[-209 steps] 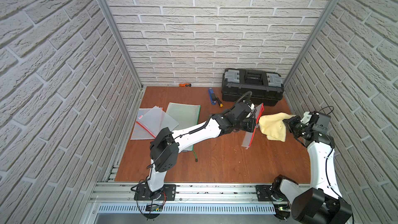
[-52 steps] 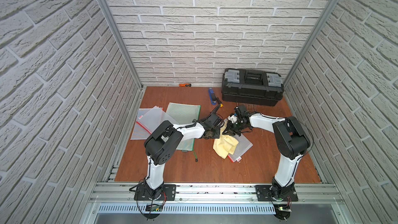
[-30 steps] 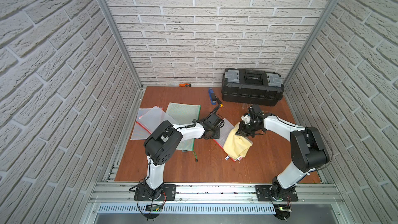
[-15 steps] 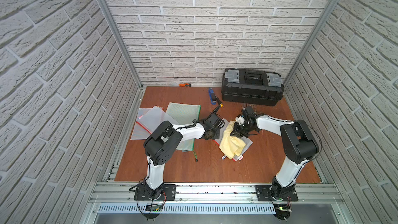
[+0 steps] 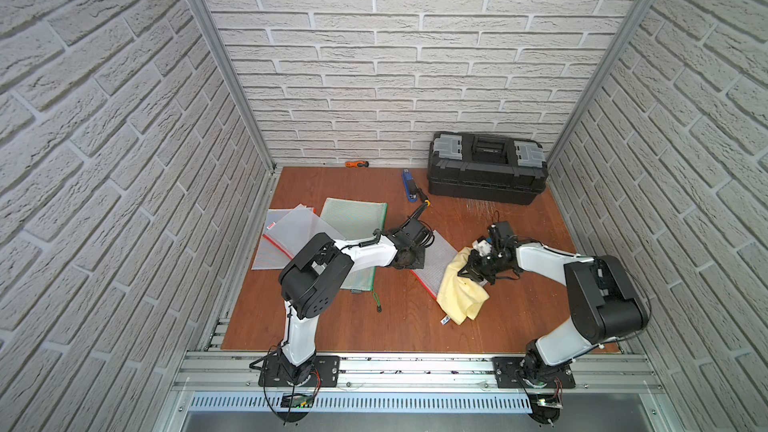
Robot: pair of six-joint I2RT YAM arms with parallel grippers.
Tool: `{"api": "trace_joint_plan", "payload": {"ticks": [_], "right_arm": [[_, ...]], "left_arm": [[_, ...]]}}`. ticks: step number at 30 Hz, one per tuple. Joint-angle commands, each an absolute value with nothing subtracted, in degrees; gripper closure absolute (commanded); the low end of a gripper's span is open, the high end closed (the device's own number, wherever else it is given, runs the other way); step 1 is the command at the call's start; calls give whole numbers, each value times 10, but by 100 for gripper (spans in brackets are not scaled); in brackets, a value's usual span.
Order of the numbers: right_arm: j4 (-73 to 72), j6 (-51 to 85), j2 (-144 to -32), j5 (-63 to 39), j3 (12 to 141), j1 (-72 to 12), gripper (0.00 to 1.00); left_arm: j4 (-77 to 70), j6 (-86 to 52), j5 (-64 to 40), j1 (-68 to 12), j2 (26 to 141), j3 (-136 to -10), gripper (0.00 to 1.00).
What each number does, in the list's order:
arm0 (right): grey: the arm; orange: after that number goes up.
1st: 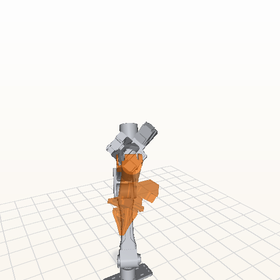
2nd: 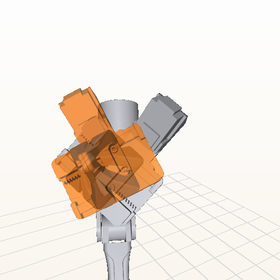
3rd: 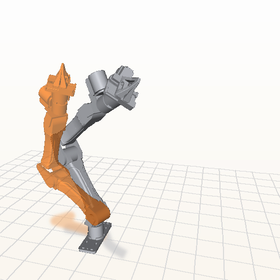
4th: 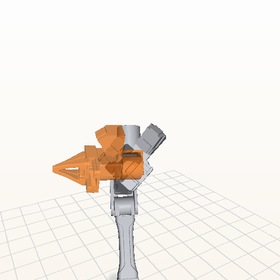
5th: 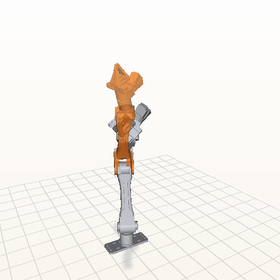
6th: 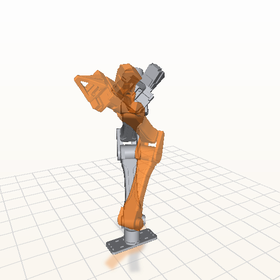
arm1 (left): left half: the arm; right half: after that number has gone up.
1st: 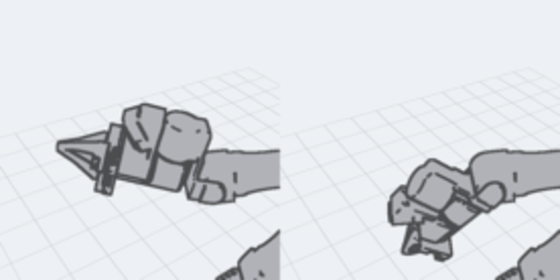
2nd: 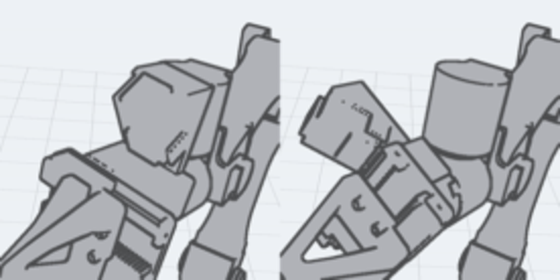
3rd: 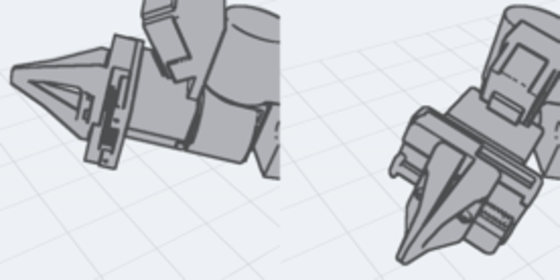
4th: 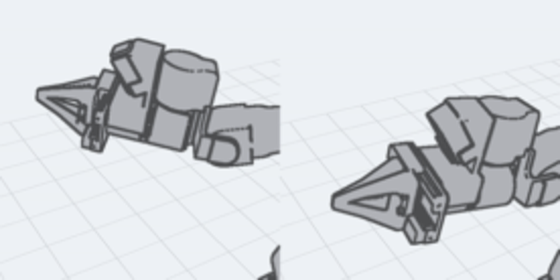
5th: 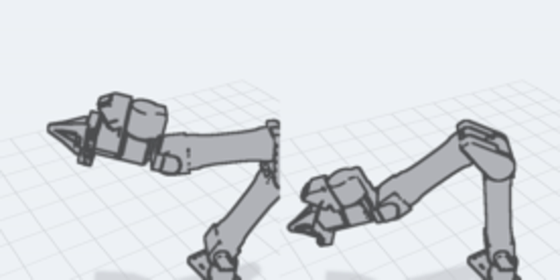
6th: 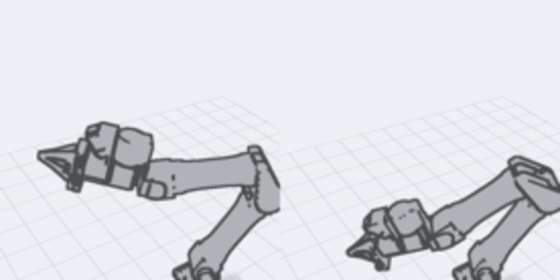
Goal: Wipe the document bag
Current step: Wipe the dirt from the document bag.
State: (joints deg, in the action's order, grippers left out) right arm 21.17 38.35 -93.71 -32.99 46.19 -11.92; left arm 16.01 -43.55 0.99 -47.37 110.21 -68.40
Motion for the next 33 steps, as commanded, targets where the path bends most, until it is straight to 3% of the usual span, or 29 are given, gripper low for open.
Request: {"api": "trace_joint_plan", "payload": {"ticks": [1, 9, 21, 27, 33], "right_arm": [[162, 424, -989, -330, 536, -175, 98], [136, 431, -1080, -353, 580, -176, 98], [222, 340, -880, -331, 379, -3, 98], [179, 408, -873, -340, 418, -72, 98], [127, 453, -980, -337, 518, -176, 98]], "left_arm": [[195, -433, 8, -477, 1120, -691, 100], [204, -440, 15, -480, 1104, -694, 100], [206, -432, 8, -480, 1120, -703, 100], [198, -435, 3, -481, 1126, -708, 100], [198, -442, 4, -486, 1125, -706, 100]]}}
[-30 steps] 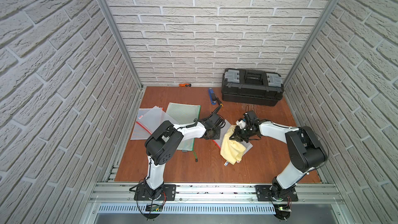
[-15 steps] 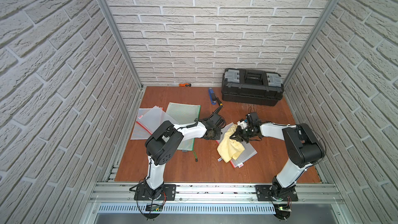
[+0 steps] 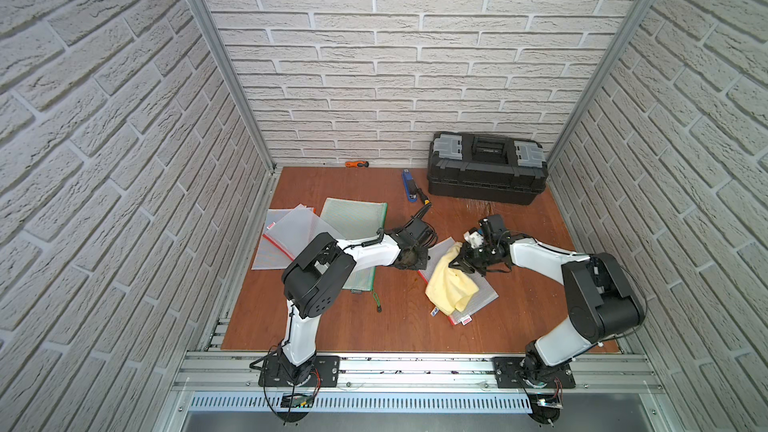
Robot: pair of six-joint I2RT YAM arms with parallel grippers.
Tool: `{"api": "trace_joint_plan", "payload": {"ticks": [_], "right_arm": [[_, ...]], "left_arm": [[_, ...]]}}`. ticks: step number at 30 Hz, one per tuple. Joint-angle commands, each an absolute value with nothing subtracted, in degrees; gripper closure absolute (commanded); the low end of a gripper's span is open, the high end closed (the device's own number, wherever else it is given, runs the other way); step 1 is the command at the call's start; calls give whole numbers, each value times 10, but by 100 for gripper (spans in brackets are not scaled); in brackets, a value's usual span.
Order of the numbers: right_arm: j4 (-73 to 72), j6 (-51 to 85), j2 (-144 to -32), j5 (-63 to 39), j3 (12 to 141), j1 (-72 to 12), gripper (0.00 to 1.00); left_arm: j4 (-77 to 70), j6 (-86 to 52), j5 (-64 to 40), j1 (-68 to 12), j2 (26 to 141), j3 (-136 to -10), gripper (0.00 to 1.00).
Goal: Wipe the document bag
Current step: Wipe the dirt from the document bag.
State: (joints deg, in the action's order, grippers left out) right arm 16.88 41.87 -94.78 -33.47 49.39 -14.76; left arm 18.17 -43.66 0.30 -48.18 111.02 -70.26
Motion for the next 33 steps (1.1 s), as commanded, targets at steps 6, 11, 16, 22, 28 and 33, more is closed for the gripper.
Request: {"api": "trace_joint_plan", "payload": {"ticks": [6, 11, 16, 22, 28, 33], "right_arm": [[125, 446, -1027, -337, 529, -178, 98], [171, 401, -964, -323, 469, -121, 98], [237, 345, -893, -312, 426, -37, 98], [281, 324, -837, -291, 438, 23, 98], [335, 287, -823, -248, 494, 100, 98], [325, 286, -837, -258, 490, 100, 98]], "left_arm": [[198, -447, 7, -487, 1122, -707, 100], [202, -444, 10, -486, 1122, -711, 100], [206, -438, 8, -487, 1125, -715, 100], [214, -436, 28, -487, 1102, -710, 100], [212, -424, 64, -484, 1031, -701, 100], [205, -410, 80, -485, 984, -706, 100]]}}
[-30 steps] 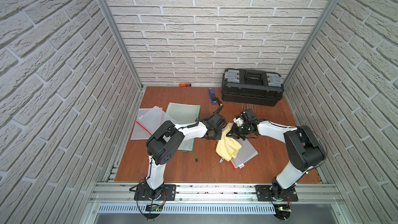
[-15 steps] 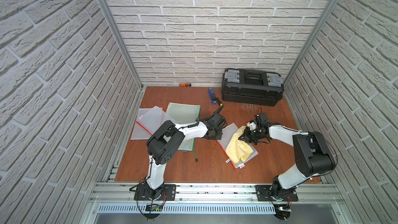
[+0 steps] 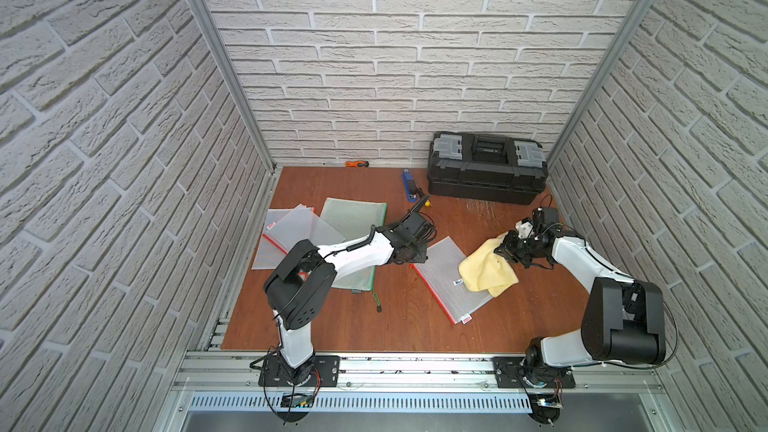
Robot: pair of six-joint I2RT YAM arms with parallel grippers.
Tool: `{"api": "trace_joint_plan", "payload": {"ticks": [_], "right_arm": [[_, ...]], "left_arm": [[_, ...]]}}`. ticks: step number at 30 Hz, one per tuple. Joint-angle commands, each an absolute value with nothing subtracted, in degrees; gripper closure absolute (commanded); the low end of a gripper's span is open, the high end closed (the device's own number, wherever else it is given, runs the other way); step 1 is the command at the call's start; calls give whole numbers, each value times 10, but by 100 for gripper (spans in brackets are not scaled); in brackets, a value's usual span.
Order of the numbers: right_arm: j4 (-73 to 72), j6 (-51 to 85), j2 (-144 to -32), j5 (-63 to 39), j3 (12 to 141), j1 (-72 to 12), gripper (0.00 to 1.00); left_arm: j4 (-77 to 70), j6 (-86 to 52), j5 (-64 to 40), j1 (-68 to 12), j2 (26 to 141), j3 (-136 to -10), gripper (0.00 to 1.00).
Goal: Wipe the document bag
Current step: Wipe the dirt from the document bag, then place the cleaning item at the center of the board.
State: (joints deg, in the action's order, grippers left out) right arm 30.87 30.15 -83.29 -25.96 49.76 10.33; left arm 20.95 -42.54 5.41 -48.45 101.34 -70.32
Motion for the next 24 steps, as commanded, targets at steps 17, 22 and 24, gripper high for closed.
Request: {"api": "trace_joint_plan", "payload": {"ticks": [17, 22, 24], "right_arm": [[309, 286, -840, -195, 442, 106, 63], [329, 282, -834, -181, 455, 106, 26], [352, 281, -824, -159, 465, 106, 8]], "left_arm": [[196, -401, 269, -489, 674, -537, 49], [252, -403, 320, -471, 585, -499, 33], [286, -399, 328, -457, 565, -502, 28]]}}
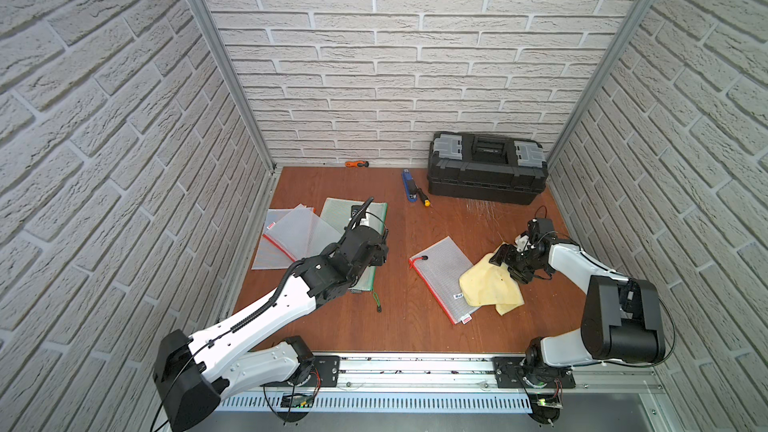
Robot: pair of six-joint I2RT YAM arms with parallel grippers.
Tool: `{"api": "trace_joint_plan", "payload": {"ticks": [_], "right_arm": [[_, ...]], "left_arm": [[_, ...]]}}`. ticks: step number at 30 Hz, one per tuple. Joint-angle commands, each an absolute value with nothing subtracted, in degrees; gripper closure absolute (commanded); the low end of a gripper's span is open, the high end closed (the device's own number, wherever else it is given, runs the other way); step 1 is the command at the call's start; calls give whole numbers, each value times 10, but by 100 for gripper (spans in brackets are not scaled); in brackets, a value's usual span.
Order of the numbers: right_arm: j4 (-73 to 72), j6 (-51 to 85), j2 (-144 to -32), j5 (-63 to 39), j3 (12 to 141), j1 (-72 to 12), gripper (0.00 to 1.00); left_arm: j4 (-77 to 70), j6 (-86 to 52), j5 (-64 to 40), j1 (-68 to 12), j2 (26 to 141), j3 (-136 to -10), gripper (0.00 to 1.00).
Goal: Wipe the document bag
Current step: Place the cleaning item at the center of the board, then reset both arms
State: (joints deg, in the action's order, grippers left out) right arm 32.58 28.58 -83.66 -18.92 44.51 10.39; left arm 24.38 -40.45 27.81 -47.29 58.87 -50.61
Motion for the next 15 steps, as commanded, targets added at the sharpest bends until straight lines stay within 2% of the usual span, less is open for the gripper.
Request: {"api": "trace_joint_plan", "payload": {"ticks": [1, 5, 10, 12, 15], "right_arm": [[362, 283, -812, -138, 469, 106, 1], [404, 284, -735, -49, 485, 106, 0], [405, 291, -635, 49, 510, 105, 0], [354, 293, -591, 83, 490, 104, 0], [197, 268, -514, 95, 400, 103, 0]], "left_arm": [[311, -399, 339, -449, 556, -508, 26], [376, -388, 430, -419, 509, -521, 2], [365, -329, 490, -304, 459, -478, 2], [344, -286, 492, -259, 453, -449, 2], [269, -221, 494, -224, 452, -383, 2]]}}
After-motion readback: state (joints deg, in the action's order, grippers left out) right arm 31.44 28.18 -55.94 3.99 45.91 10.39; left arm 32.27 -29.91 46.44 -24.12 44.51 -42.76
